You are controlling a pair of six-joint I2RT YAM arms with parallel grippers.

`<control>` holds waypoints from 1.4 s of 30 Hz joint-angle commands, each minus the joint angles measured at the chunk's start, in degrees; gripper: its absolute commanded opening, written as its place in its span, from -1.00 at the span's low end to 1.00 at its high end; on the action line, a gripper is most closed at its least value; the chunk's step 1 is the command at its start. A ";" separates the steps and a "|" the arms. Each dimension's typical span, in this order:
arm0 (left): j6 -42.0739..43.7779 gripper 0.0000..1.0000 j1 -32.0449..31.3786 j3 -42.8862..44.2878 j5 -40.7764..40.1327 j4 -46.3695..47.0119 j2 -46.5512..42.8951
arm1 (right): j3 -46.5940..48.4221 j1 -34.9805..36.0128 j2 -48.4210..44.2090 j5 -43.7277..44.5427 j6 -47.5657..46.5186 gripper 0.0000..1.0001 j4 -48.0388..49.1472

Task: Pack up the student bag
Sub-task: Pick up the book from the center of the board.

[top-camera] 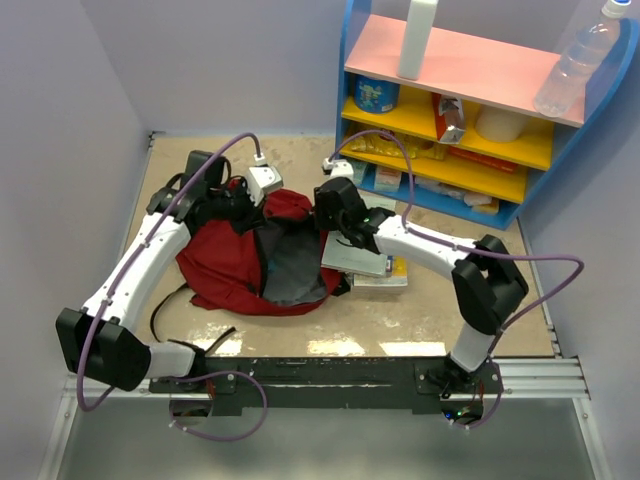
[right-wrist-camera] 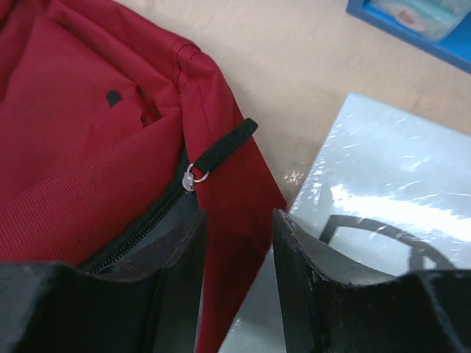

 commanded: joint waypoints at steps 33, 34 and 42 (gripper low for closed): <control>1.72 -1.00 0.25 -1.21 2.82 0.48 -4.02 | 4.50 -1.89 0.56 10.54 2.32 -0.16 -15.40; 1.72 -1.00 0.25 -1.21 2.82 0.57 -4.02 | 3.97 -2.16 0.03 10.46 2.32 -0.16 -15.31; 1.54 -1.00 0.25 -0.50 3.26 0.57 -3.06 | 1.23 -3.65 -5.50 9.58 3.46 0.03 -13.81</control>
